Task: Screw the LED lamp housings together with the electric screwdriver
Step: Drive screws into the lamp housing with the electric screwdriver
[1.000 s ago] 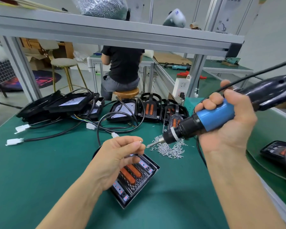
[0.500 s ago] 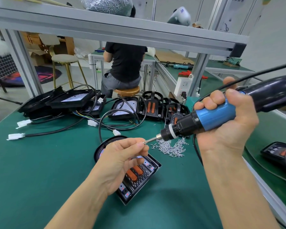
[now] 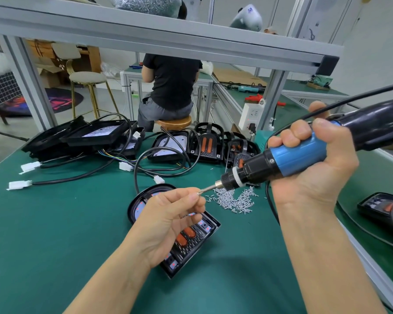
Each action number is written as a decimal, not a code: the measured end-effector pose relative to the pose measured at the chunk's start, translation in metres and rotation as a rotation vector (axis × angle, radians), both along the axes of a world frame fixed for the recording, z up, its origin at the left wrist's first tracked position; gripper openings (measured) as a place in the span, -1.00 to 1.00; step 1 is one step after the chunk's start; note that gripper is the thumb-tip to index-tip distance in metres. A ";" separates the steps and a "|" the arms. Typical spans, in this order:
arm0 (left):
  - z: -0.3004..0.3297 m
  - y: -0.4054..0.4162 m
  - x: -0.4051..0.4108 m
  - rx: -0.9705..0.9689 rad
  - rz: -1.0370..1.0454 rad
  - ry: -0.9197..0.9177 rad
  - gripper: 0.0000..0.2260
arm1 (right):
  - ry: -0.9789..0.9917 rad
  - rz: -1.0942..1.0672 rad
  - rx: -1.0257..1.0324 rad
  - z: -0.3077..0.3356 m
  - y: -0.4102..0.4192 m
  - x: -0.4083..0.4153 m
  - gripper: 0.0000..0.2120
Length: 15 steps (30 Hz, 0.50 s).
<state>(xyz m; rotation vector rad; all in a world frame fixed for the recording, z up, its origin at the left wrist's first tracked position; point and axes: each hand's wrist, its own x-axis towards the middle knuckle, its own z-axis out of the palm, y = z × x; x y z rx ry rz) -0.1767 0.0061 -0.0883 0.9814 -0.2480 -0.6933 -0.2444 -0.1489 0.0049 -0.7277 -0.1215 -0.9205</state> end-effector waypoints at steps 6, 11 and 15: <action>-0.002 -0.001 -0.002 -0.027 0.012 0.020 -0.90 | 0.003 0.004 -0.014 -0.001 0.001 0.002 -0.83; -0.006 -0.003 -0.005 0.030 0.191 -0.180 -0.91 | -0.011 -0.005 -0.063 -0.004 0.002 0.003 -0.81; -0.008 -0.004 -0.003 0.011 0.203 -0.218 -0.91 | -0.033 -0.012 -0.031 -0.007 0.002 0.006 -0.81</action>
